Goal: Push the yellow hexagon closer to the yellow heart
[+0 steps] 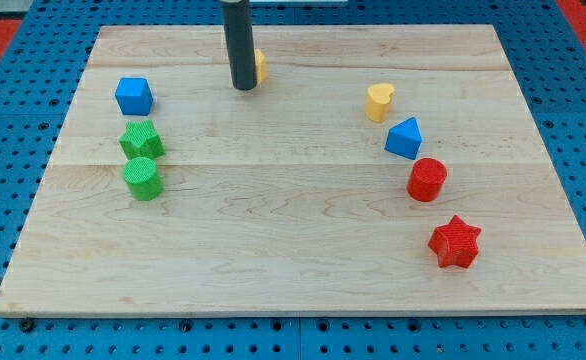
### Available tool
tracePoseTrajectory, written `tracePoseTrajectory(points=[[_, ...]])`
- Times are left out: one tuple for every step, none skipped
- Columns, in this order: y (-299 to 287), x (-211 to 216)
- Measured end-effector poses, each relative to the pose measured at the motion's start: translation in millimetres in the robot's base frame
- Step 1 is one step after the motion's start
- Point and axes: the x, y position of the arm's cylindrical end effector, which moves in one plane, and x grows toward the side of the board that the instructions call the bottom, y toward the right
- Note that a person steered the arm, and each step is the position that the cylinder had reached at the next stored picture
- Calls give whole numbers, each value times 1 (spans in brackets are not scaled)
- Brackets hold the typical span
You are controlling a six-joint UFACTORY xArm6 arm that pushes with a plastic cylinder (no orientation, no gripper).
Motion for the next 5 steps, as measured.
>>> tracePoseTrajectory(points=[[-44,4],[-24,-41],[22,-39],[81,-2],[79,22]])
